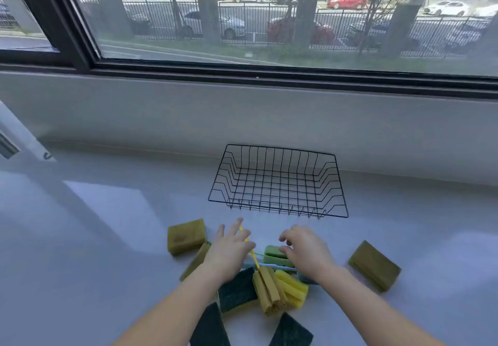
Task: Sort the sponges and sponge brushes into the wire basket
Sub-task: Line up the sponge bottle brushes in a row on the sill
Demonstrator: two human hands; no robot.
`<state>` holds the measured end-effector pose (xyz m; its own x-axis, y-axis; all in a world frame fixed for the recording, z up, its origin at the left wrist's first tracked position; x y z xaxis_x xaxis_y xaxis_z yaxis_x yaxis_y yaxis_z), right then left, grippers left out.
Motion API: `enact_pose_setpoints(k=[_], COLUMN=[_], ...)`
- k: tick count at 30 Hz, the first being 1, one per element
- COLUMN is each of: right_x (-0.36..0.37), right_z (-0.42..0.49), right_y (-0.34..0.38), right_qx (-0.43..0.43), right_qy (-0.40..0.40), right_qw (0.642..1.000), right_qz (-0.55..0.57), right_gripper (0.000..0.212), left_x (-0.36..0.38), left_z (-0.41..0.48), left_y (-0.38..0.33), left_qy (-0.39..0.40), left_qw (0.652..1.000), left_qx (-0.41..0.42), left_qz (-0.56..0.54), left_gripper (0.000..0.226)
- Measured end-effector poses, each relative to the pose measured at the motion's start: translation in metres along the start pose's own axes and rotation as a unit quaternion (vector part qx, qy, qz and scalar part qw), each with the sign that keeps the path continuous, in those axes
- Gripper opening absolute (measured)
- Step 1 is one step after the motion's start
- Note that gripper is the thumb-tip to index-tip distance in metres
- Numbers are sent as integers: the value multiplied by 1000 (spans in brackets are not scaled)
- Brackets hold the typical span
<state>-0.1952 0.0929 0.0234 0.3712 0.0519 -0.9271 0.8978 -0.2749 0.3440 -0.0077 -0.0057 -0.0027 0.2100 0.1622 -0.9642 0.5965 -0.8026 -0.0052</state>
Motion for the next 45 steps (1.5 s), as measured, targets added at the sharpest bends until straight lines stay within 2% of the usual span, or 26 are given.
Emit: enact_pose_setpoints(k=[5, 8, 14, 18, 21, 25, 28, 30, 34, 38, 42, 45], right_x=[6, 6, 4, 5, 8, 23, 37, 40, 38, 21, -20, -57], right_z=[9, 8, -19, -24, -13, 7, 20, 26, 29, 23, 5, -18], right_y=[0, -7, -30, -36, -19, 23, 52, 61, 61, 52, 39, 18], right_qx=[-8, -8, 9, 5, -45, -129, -176, -178, -165, -109, 10, 103], right_qy=[8, -17, -97, -108, -50, 36, 90, 106, 119, 82, 48, 69], right_qw=[1000, 999, 992, 989, 997, 989, 961, 949, 943, 970, 997, 991], right_qz=[17, 36, 85, 97, 45, -67, -193, -236, -264, -200, -66, 50], right_gripper=[25, 20, 12, 12, 18, 27, 26, 19, 15, 17, 22, 10], left_x=[1, 3, 6, -1, -6, -4, -2, -4, -5, -6, -15, -23], left_z=[26, 34, 31, 17, 3, -18, -26, -28, -31, -34, -37, -39], left_y=[3, 6, 23, 39, 53, 69, 72, 72, 67, 63, 60, 56], left_qy=[25, 12, -40, -96, -163, -224, -216, -219, -230, -242, -262, -266], left_qw=[996, 992, 996, 990, 967, 884, 876, 872, 850, 829, 817, 818], left_qx=[43, 70, 77, 45, -28, -179, -188, -189, -201, -199, -197, -185], left_qz=[72, 102, -2, -95, -196, -370, -388, -395, -429, -463, -474, -475], left_gripper=[33, 26, 23, 19, 13, 10, 9, 9, 9, 11, 11, 11])
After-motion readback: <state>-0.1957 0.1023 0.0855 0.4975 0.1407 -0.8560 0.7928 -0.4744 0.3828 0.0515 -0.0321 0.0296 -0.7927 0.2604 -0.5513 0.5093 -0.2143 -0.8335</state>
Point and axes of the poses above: each hand's wrist, its own z-axis towards the middle knuckle, its own x-axis out of the palm, y = z × x, the point moved 1 cm from there along z, towards the middle knuckle
